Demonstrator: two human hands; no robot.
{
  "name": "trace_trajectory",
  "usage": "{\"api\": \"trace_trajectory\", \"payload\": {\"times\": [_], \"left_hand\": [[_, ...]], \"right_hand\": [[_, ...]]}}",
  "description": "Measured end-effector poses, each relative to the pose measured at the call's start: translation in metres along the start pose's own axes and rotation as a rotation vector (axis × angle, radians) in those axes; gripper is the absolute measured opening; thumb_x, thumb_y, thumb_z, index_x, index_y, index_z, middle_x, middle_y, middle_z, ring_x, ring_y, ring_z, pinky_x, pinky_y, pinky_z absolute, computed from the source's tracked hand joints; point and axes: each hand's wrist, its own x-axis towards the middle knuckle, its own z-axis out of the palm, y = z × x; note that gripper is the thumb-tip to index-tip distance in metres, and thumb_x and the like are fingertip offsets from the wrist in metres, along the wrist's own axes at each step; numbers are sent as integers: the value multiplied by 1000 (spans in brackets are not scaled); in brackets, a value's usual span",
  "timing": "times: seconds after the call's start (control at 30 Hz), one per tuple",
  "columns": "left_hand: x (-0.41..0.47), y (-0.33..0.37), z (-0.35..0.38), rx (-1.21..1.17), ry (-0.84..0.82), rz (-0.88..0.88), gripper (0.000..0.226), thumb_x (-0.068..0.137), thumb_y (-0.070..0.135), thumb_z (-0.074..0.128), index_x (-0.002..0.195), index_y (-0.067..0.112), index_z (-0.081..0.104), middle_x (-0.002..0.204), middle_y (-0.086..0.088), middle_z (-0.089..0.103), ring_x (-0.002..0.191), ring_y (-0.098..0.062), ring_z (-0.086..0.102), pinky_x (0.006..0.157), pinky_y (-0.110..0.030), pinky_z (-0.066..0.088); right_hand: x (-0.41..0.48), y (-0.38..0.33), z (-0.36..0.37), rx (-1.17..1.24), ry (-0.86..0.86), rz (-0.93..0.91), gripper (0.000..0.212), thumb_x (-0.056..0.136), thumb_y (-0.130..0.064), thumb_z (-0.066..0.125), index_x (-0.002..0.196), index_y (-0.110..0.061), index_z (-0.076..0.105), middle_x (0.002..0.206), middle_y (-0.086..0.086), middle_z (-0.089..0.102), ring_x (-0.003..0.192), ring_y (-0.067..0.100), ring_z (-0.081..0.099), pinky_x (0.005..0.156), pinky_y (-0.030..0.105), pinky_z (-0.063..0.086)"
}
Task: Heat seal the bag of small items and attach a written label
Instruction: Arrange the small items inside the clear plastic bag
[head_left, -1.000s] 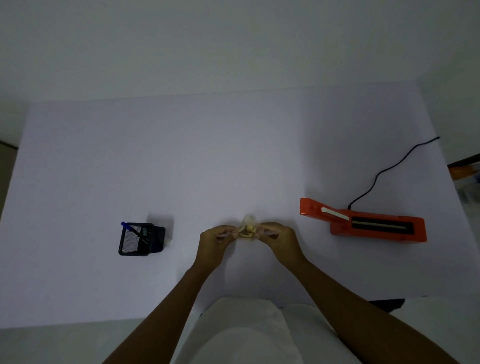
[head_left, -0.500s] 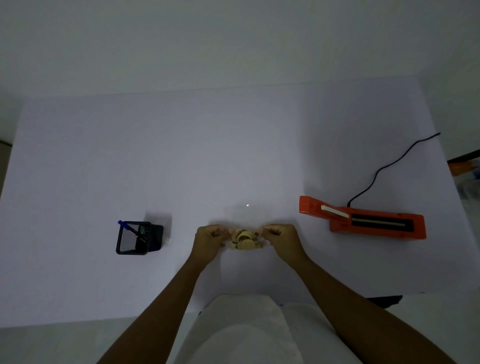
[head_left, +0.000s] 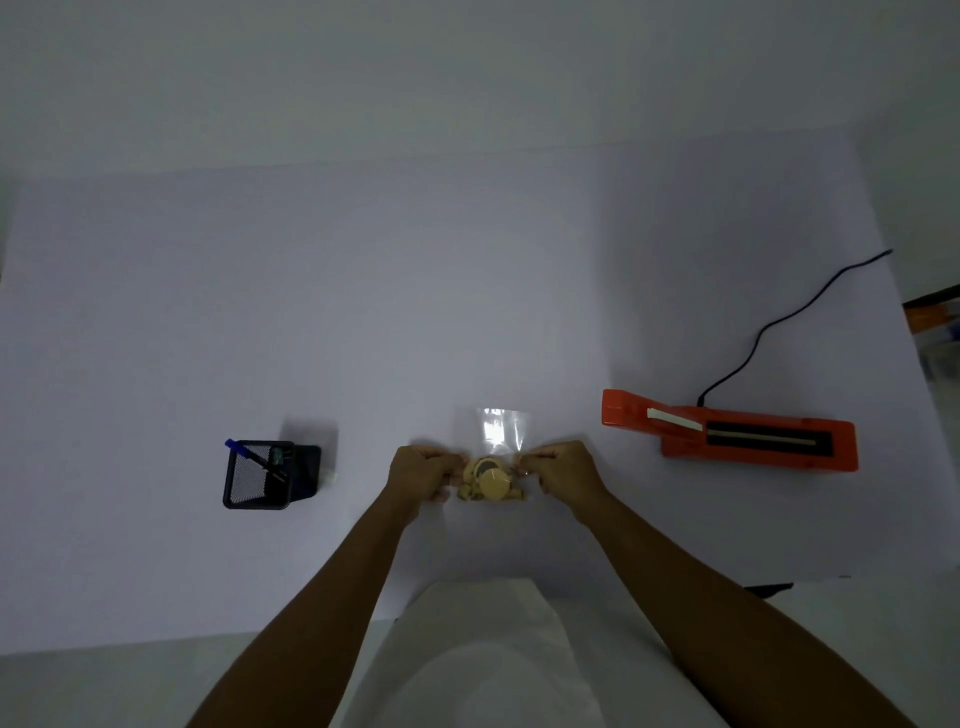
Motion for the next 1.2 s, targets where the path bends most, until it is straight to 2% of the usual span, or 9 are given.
{"api": "trace_trajectory", "payload": {"times": [0.17,0.23,0.37,0.63,0.77,0.9,1.03,1.1,1.2], "left_hand": [[3,9,5,51,64,-52,18,74,15,79,66,1,71,51,-6,67,44,-14,60,44,-22,45],[4,10,6,59,79,-70,19,73,15,78,60,4,69,45,-4,63,37,-13,56,42,-21,42],[6,12,5,105,108,-93,19,66,19,79,57,6,70,52,-9,64,41,-17,53,43,-22,41],[10,14,10,188,177,-83,25,64,29,77,52,9,70,51,-7,65,41,-19,53,43,-23,40],[8,12,12,218,217,-63,26,63,30,76,52,8,69,49,-8,64,40,-21,53,43,-25,43],[9,9,13,247,242,-34,32,63,34,76,59,3,72,59,-16,69,43,-23,56,47,-28,47],[8,10,14,268,249,-21,30,65,31,78,60,3,72,57,-12,66,46,-24,58,50,-31,51],[8,11,14,271,247,-24,28,66,29,79,60,3,71,56,-11,65,46,-24,57,50,-30,51],[7,11,14,275,242,-27,27,68,29,80,59,5,71,52,-8,62,44,-22,54,48,-29,47]], "right_hand": [[4,-4,0,-74,22,52,20,79,-19,79,80,1,79,46,-6,59,35,1,47,39,16,36],[6,-7,1,-127,29,67,21,77,-21,79,76,0,78,51,4,61,40,7,48,43,20,38],[10,-8,5,-195,57,68,19,70,-21,79,66,-2,77,67,22,71,53,15,55,54,28,43],[17,-7,6,-351,76,-9,27,72,-26,79,50,-12,69,49,8,61,44,15,52,50,23,41],[18,-1,1,-359,73,-31,32,76,-32,80,62,-5,75,55,8,66,46,12,53,49,21,39],[15,2,-8,-362,71,-46,32,78,-34,80,59,-11,71,52,-3,62,47,7,53,50,21,40],[9,-9,-3,-156,153,-261,25,83,-19,77,68,-1,68,66,12,67,59,14,57,59,31,48],[6,-22,6,5,65,-347,18,88,-16,72,77,-2,76,73,10,74,68,13,67,67,29,54],[11,-37,22,166,-139,-286,17,91,-15,67,90,-3,79,88,8,78,89,18,74,84,28,59]]}}
